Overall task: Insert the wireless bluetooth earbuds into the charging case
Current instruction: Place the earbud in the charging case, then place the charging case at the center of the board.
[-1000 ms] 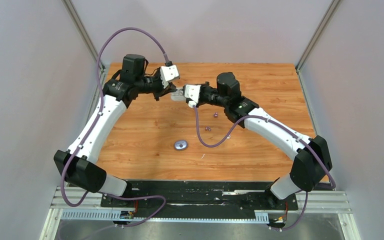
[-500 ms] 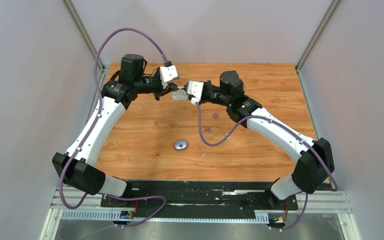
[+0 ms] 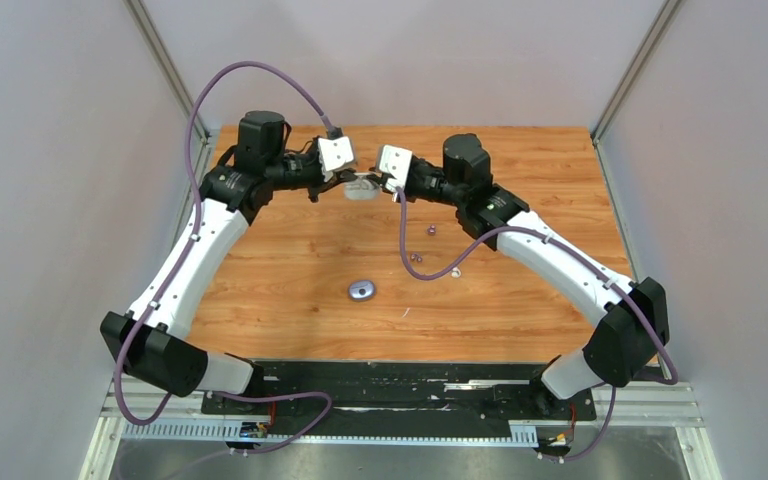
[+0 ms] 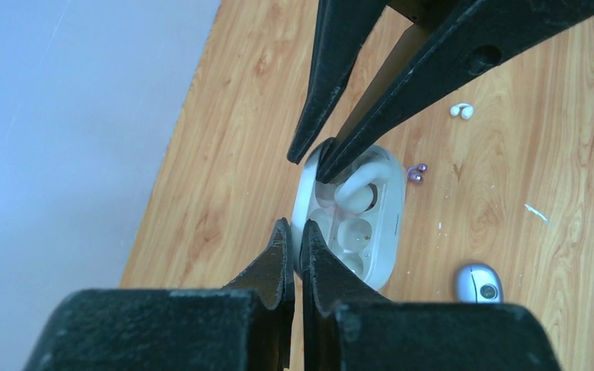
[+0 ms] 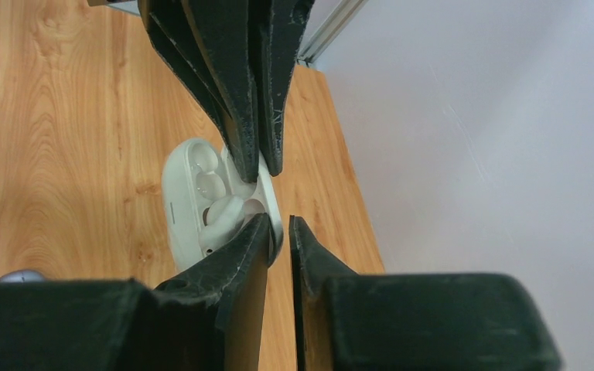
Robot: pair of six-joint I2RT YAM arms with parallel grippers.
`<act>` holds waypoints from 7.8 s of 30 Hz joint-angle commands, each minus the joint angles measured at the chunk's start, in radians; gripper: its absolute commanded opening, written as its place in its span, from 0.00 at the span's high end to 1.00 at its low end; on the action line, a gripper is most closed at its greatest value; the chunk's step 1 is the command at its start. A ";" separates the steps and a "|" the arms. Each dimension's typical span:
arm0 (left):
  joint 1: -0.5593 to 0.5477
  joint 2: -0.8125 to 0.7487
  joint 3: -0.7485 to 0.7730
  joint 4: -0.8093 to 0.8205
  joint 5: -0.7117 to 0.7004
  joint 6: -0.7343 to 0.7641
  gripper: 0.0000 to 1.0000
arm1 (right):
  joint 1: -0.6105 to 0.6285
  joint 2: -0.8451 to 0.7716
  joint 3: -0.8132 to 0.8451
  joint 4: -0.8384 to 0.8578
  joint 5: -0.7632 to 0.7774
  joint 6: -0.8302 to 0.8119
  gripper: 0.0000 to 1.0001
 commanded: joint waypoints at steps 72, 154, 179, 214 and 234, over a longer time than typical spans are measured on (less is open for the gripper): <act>-0.165 -0.192 -0.278 0.339 -0.274 0.176 1.00 | -0.222 0.143 0.137 -0.106 -0.392 0.675 0.24; -0.175 -0.146 -0.410 0.336 -0.275 -0.093 1.00 | -0.429 0.047 -0.151 -0.578 -0.251 0.130 0.62; -0.174 0.127 -0.517 0.549 -0.321 -0.240 1.00 | -0.424 0.046 -0.148 -0.492 -0.279 0.124 0.44; -0.175 0.494 -0.386 0.667 -0.315 -0.337 0.87 | -0.434 0.091 -0.251 -0.617 -0.205 -0.256 0.42; -0.167 0.395 -0.283 0.578 -0.399 -0.385 0.51 | -0.441 0.257 -0.177 -0.705 -0.210 -0.463 0.50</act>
